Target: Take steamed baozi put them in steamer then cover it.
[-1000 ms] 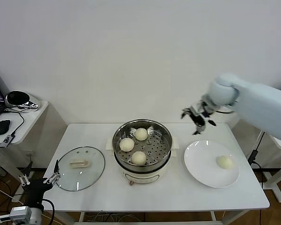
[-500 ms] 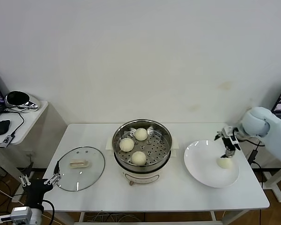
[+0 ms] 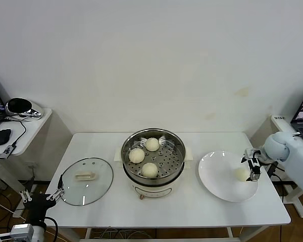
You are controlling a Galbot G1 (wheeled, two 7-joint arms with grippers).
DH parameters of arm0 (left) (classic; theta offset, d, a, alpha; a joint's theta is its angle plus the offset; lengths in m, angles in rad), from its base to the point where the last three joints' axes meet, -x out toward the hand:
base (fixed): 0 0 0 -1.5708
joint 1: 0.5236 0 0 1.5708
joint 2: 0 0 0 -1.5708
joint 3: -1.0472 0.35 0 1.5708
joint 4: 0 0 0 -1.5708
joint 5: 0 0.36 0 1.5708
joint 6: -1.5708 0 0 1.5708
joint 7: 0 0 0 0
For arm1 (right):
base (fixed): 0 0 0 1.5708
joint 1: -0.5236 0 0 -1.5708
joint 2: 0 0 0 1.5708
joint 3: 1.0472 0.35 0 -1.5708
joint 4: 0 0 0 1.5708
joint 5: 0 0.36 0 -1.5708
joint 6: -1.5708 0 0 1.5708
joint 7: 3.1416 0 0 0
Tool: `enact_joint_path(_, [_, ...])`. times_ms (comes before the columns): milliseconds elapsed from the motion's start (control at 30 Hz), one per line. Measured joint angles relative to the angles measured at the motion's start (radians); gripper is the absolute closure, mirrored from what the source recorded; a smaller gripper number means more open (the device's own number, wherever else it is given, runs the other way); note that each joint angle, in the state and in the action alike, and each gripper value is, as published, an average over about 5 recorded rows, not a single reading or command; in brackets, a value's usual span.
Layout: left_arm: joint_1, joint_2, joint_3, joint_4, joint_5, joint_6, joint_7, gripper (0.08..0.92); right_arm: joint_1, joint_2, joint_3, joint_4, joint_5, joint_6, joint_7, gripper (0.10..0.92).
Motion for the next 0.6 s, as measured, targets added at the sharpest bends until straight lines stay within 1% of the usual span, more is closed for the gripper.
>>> enact_joint_path(267, [-0.005,0.002,-0.004,0.011,-0.002,-0.001,0.000,0.177,-0.026,0.066,0.041,-0.096,-0.049,0.002,0.006,0.210])
enact_joint_path(433, [-0.007,0.001,-0.002,0.017,-0.002,-0.001,0.000,0.177,-0.036,0.096,0.056,-0.138,-0.071,0.001,0.003,0.266])
enact_joint_path(600, [-0.010,-0.001,0.001,0.022,-0.002,-0.002,0.000,0.177,-0.039,0.110,0.067,-0.161,-0.084,0.001,0.004,0.301])
